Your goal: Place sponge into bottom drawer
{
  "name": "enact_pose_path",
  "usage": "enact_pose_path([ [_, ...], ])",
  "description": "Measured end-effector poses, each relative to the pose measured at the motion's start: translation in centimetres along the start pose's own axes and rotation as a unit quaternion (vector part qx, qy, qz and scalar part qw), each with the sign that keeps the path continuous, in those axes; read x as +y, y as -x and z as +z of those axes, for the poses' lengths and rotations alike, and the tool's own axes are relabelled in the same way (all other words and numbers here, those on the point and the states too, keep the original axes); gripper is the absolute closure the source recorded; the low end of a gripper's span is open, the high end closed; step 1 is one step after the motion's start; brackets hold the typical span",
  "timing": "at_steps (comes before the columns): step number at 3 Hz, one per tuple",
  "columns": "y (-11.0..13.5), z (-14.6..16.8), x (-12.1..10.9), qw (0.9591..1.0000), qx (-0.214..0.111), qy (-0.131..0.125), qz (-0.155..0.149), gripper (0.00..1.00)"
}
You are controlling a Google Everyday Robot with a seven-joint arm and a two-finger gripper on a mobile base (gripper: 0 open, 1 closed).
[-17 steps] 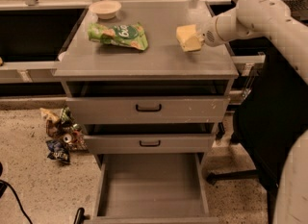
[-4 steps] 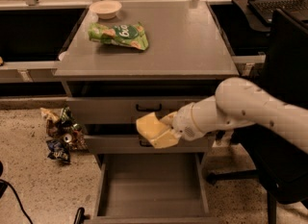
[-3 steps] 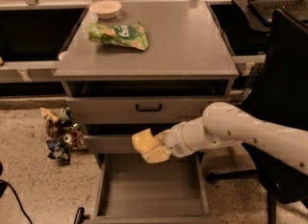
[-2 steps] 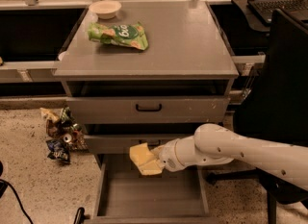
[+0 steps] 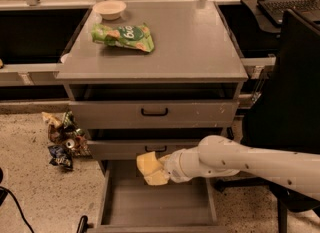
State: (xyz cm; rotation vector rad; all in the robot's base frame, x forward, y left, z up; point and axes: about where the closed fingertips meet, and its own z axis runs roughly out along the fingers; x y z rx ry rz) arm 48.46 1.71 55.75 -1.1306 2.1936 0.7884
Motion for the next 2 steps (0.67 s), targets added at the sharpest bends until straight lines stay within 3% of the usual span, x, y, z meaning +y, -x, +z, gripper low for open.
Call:
enact_pose_path([
  [1,-4.2,3.1,-2.3,0.9992,0.003,-0.04,0.007,1.0],
  [2,-8.1,6.2,-4.7,0.9986,-0.011,-0.047,0.023,1.0],
])
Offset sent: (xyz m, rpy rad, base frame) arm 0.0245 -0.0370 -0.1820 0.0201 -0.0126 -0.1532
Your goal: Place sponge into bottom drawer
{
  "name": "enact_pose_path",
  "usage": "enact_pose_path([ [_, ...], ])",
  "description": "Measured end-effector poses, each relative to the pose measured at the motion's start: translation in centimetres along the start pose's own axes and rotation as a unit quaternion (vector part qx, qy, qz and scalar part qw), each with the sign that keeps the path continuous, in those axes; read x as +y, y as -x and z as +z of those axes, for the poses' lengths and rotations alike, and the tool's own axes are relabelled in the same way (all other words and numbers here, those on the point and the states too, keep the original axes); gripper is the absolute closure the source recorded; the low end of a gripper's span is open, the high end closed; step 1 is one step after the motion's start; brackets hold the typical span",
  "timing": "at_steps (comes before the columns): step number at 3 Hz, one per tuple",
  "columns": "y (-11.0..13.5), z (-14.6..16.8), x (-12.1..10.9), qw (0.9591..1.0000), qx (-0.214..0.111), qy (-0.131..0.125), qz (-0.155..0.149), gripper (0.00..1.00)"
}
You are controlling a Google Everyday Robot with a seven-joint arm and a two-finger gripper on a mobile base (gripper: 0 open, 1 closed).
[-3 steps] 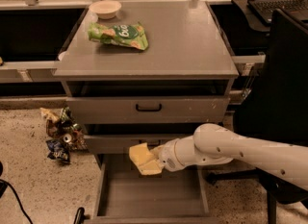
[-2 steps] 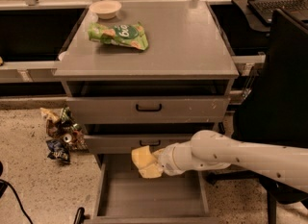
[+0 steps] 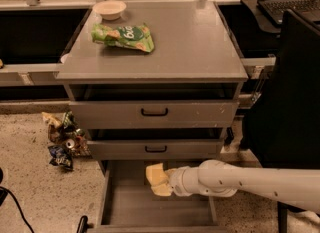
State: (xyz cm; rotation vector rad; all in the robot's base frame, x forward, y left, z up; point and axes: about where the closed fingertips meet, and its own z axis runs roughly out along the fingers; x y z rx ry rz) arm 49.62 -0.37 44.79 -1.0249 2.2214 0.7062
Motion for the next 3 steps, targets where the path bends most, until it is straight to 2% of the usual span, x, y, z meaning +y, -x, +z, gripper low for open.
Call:
enact_pose_path([
  [1,-3.0,3.1,-2.5,0.9993,-0.02,0.021,0.024,1.0],
  [2,-5.3,6.8,-4.5,0.9966,-0.033,0.054,0.053,1.0],
  [3,-5.3,6.8,-4.5,0.9966,-0.033,0.054,0.053,1.0],
])
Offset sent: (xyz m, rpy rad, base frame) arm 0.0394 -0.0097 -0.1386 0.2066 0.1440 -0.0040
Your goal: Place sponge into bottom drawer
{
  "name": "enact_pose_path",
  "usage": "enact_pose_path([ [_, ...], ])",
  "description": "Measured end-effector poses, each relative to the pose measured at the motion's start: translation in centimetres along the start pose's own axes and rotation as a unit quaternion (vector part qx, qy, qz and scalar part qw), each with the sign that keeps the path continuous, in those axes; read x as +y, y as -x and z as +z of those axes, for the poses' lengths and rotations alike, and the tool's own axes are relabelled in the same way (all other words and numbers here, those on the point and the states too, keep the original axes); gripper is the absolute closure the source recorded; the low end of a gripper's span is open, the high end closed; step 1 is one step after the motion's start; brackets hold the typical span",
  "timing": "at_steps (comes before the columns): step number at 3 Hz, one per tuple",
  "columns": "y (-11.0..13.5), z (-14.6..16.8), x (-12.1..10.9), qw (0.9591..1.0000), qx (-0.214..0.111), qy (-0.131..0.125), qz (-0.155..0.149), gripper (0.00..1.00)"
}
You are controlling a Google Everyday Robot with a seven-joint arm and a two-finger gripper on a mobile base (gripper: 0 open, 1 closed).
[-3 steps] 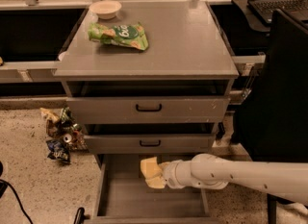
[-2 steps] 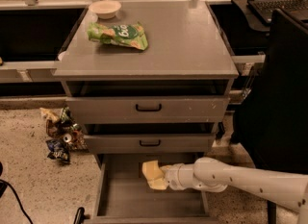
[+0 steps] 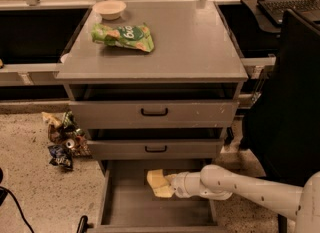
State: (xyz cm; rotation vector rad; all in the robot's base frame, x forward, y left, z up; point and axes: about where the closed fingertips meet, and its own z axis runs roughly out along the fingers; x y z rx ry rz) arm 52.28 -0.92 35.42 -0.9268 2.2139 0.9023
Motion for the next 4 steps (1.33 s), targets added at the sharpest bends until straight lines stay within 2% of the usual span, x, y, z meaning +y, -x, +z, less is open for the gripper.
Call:
enact_pose_path([
  [1,-2.3,1.4,-2.0,0.9996,0.009,-0.026,0.0,1.0],
  [2,-5.3,3.0,-4.1,0.9993,0.01,-0.036,0.008,1.0],
  [3,-7.4,4.8,-5.5,0.9991,0.014,-0.036,0.018,1.0],
  [4,-8.9,6.4,-6.8,0.9988,0.014,-0.031,0.036,0.81],
])
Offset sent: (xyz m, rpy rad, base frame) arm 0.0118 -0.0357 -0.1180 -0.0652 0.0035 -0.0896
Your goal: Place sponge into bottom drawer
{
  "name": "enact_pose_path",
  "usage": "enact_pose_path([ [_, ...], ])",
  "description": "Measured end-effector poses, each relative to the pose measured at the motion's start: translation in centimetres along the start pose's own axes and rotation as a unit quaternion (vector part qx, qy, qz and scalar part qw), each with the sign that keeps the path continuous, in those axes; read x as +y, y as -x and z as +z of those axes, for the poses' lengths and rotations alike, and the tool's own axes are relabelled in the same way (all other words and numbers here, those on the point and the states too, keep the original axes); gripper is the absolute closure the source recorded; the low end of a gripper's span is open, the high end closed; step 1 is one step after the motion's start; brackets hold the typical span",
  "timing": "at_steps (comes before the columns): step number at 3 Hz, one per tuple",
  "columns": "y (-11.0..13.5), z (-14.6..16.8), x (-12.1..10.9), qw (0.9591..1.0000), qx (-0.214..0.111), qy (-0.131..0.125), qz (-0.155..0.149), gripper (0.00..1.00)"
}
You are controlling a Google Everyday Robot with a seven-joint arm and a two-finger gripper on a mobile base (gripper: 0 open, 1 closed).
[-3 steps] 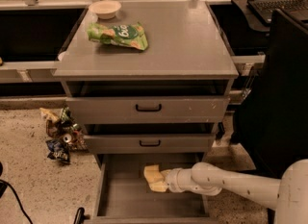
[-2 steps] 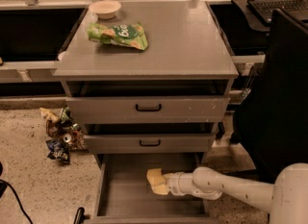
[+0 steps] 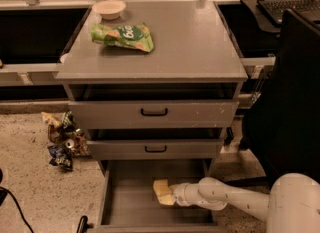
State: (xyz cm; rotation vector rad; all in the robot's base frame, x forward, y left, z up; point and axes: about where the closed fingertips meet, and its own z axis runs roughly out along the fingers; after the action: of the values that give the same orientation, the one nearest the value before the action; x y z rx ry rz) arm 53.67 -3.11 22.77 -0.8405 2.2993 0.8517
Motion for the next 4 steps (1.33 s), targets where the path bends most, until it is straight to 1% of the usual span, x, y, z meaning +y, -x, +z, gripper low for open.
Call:
enact_pose_path([
  [1,-0.8,1.3,-1.0,0.9999,0.003,0.004,0.014,0.57],
  [3,-1.4,2.3,-1.8,0.9996,0.006,0.011,0.025,0.11],
  [4,-1.4,2.1,-2.1,0.9995,0.0,0.015,0.029,0.0],
])
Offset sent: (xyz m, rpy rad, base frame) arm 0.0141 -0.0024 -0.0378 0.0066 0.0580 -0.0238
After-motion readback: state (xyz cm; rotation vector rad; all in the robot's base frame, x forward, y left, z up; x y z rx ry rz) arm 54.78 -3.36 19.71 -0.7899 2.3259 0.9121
